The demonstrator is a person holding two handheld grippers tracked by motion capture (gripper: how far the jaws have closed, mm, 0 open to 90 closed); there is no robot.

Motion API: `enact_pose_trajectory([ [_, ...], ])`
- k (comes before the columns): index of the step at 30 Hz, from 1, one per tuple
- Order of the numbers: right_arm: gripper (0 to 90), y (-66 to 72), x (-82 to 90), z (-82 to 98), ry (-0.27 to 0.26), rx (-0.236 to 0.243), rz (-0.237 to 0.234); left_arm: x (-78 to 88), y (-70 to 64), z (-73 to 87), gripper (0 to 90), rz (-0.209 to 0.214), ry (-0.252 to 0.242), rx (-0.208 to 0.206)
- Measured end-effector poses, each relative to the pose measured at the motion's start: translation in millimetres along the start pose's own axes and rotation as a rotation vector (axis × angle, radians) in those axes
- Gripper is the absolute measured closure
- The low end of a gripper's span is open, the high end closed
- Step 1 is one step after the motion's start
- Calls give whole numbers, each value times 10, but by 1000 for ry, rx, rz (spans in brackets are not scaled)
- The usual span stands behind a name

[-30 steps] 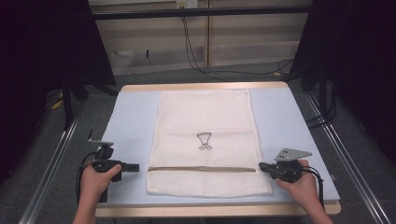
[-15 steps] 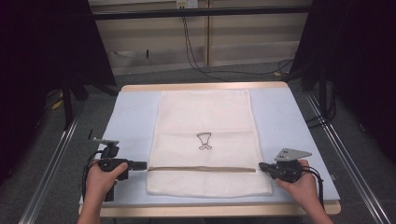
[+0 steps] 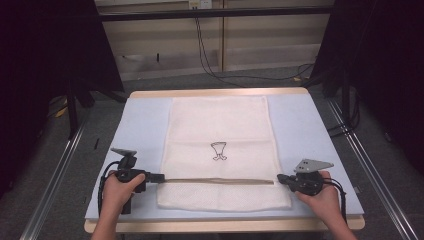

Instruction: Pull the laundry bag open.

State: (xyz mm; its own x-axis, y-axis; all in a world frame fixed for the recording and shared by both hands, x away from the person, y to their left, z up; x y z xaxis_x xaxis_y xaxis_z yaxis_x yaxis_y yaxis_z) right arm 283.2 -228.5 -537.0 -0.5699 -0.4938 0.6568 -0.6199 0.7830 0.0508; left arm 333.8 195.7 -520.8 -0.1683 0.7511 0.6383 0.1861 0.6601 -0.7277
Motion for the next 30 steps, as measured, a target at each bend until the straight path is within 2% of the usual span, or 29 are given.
enact_pose_trajectory([
  [1,900,0,0,0,0,-1,-1,6,-13,-13,837,16,-14,13],
  [2,900,0,0,0,0,-1,0,26,-11,-30,790,12,-38,18],
  [4,900,-1,0,0,1,1,2,85,55,-32,751,-64,-46,8],
  [6,900,0,0,0,1,1,1,89,103,-5,712,-86,-30,19],
  [7,900,1,0,0,2,0,0,59,107,21,707,-69,-10,29],
  [10,900,2,0,-1,2,1,2,4,78,5,728,-41,-12,47],
  [11,900,4,1,0,4,-1,3,-3,52,-5,747,-34,-16,42],
  [13,900,3,0,-1,4,2,7,-36,24,-5,775,-50,-11,28],
  [15,900,2,-1,-1,4,1,3,-67,7,-3,782,-34,-8,49],
  [16,900,3,0,0,5,0,3,-75,-16,14,818,-5,11,46],
  [17,900,2,-1,-1,3,3,3,-78,-23,17,865,-15,12,41],
  [19,900,3,0,-1,4,2,2,-88,-41,24,872,-34,23,31],
  [22,900,3,0,-2,4,5,6,-12,-4,-21,874,-55,-23,42],
  [24,900,5,-2,-5,4,7,7,74,23,-7,874,-23,-11,51],
  [25,900,6,-3,-6,5,9,8,101,38,-5,874,-52,-25,57],
  [26,900,8,-3,-7,7,12,8,130,49,6,874,-51,-17,54],
  [27,900,12,-5,-7,9,13,5,145,52,-4,874,-44,-31,66],
  [28,900,13,-5,-8,10,12,5,160,67,-9,873,-60,-40,63],
  [29,900,15,-6,-9,10,14,4,171,74,1,871,-61,-23,37],
  [30,900,14,-8,-13,8,20,4,160,59,-9,869,-65,-38,39],
])
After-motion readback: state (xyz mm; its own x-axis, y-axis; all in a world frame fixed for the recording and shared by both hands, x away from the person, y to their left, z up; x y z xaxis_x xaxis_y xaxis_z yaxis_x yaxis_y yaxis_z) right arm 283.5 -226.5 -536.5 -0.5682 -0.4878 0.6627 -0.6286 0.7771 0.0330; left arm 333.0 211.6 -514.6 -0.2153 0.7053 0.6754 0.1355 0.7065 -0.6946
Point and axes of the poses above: each handheld gripper's, and its own axes: x roughly backward along the jaws, z roughly out of its underside, y roughly to its left, the point moved 8 cm from there along -x, roughly forward along the jaws
